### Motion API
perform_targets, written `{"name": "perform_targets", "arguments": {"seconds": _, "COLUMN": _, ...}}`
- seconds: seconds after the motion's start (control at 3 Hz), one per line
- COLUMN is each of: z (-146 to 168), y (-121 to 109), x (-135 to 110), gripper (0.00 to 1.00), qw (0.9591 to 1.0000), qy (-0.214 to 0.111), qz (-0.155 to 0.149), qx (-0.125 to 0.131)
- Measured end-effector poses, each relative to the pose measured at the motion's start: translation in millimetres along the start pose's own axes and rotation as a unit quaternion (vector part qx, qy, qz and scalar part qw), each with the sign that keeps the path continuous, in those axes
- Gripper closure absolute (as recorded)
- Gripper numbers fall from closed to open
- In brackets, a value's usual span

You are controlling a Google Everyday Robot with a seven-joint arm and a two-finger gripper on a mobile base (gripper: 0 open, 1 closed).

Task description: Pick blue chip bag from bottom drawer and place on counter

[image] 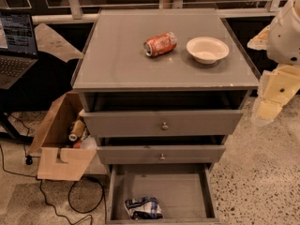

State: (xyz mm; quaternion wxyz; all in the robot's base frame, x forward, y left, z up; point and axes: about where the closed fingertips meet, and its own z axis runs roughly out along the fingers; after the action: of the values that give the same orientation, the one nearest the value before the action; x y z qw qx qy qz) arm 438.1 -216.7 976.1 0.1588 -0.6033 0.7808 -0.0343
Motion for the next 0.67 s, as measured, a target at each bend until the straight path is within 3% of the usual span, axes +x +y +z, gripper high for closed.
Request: {"name": "perform_targets", "arguments": {"seconds": 0.67, "z": 2.0, "y": -0.2, "x": -8.0, "gripper": 0.00, "qw": 0.9998, "qy": -0.019, "qz": -0.004, "qx": 0.005}}
